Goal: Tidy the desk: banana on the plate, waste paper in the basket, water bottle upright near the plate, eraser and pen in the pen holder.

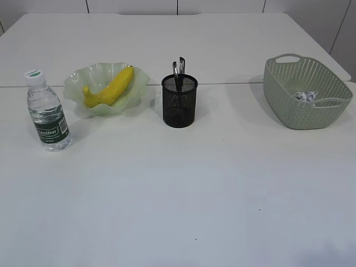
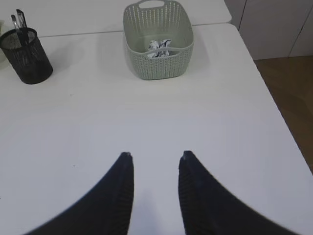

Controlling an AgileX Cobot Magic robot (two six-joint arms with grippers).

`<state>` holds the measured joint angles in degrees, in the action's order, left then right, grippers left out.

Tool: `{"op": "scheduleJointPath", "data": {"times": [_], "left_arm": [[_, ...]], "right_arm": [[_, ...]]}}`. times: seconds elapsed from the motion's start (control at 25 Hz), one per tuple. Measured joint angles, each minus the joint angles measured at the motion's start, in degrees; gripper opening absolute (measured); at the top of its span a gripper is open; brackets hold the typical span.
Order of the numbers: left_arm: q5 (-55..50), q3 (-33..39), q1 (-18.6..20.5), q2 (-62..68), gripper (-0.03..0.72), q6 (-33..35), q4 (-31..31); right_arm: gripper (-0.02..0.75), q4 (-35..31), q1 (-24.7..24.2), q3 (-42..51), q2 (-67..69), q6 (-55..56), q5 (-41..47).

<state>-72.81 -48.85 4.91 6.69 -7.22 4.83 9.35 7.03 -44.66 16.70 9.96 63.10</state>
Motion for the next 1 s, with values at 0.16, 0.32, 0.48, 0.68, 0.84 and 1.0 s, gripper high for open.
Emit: {"op": "scheduleJointPath", "data": {"times": [0.16,0.32,0.48,0.68,0.84,1.0], "left_arm": [[-0.07,0.0,0.0,-3.19,0.238,0.36,0.0],[-0.21,0.0,0.0,-4.47,0.238,0.36,1.14],[-0.21,0.52,0.0,-5.57,0.238,0.39,1.71],[-0.35,3.96,-0.04,-6.0,0.238,0.62,3.21],[-0.34,6.51,-0.04,-6.13,0.248,1.16,3.21],[1.03,9.87,-0.04,-6.13,0.338,1.3,1.79]], "right_arm": [[0.239,0.0,0.0,0.0,-4.86,-0.11,3.02],[0.239,0.0,0.0,0.0,-10.48,-0.68,7.58],[0.239,-0.49,0.0,0.0,-16.36,-1.83,9.84],[0.239,-5.08,0.0,0.0,-18.03,-4.48,10.19],[0.239,-7.34,0.0,0.97,-18.03,-5.51,10.19],[0.261,-5.94,0.0,4.49,-18.03,-5.78,9.94]]}}
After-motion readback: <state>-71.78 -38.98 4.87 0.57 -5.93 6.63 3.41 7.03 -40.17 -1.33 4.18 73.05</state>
